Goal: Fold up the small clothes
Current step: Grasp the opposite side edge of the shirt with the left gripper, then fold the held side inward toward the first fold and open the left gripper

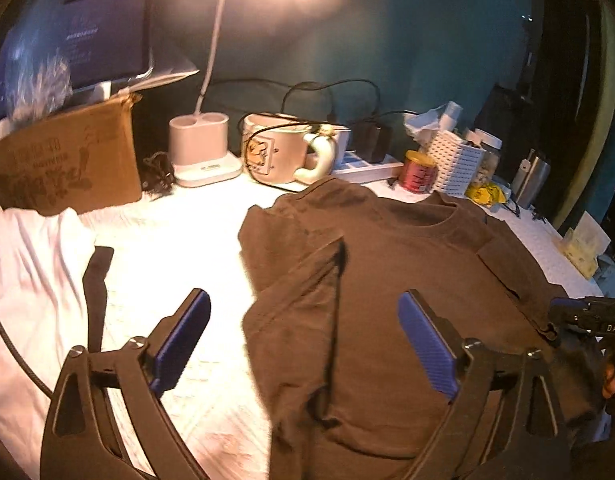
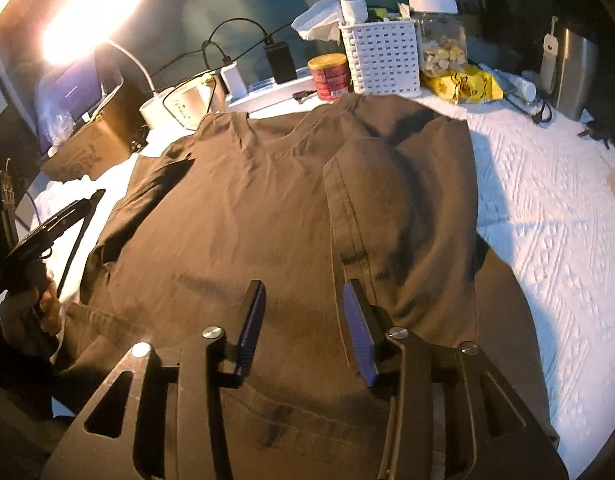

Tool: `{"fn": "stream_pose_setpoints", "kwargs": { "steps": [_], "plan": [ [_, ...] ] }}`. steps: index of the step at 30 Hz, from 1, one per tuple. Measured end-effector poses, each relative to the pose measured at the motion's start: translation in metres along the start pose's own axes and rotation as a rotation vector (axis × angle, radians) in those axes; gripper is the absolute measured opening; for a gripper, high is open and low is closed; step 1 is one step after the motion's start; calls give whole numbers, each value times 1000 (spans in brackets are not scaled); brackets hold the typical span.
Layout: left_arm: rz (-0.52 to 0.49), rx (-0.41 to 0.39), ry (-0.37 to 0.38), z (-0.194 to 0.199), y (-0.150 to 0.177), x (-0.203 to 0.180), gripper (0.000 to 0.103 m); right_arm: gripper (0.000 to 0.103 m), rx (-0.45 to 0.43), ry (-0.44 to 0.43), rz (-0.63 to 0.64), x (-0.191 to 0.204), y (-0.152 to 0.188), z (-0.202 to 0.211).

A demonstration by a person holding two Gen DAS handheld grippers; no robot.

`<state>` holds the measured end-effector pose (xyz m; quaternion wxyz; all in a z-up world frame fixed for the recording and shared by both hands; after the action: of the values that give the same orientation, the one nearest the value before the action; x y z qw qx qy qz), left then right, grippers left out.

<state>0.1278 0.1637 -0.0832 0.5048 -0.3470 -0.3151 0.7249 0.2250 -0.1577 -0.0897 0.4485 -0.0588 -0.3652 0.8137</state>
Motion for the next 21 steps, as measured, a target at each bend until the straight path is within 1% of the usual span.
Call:
{"fn": "stream_pose_setpoints", "kwargs": {
  "steps": [2, 3, 5, 7, 8, 11, 13, 14, 15, 16, 18, 20, 21],
  "plan": [
    [11, 19, -1, -8, 2, 9, 89, 44, -16, 20, 12, 2, -3, -3],
    [19, 31, 1, -11, 2, 12, 85, 44, -23, 23, 8, 3, -4, -5],
    [39, 78, -1, -22, 4, 19, 79, 46, -62, 8, -19, 2, -10, -4],
    [52, 121, 0, -31, 7, 24, 69, 69, -125, 4, -20, 3, -16, 0],
    [58, 137, -3, -34, 9, 26, 67, 71, -122, 19, -5, 3, -18, -1],
    [87, 177, 18, -43, 15, 31, 55, 71, -44, 67, 57, 4, -20, -12],
    [98, 190, 36, -44, 18, 31, 39, 71, -21, 79, 76, 5, -19, -16],
    [98, 194, 40, -44, 18, 30, 36, 71, -7, 80, 78, 5, -18, -18],
    [100, 193, 38, -44, 18, 29, 31, 71, 8, 83, 74, 4, -17, -21],
    [105, 191, 40, -43, 17, 29, 22, 71, 16, 82, 67, 3, -16, -22],
    [113, 187, 42, -40, 16, 29, 13, 71, 26, 74, 53, 1, -14, -25],
    [115, 175, 43, -35, 14, 28, 13, 71, 29, 72, 52, 1, -13, -25],
    [110, 166, 40, -32, 12, 26, 10, 71, 28, 70, 53, 1, -12, -25]
  ]
}}
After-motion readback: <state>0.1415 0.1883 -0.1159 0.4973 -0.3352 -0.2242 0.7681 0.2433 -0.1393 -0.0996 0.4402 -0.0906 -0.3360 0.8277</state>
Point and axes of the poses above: each gripper's, at about its wrist camera, not at the fingertips, and z roughly against the way its jaws point, x to its left, y to its underside, the point moved 4 cm from there along -z, roughly the way its jaws point, and after that the axes turned 4 degrees about -x, right-handed, at the moved point
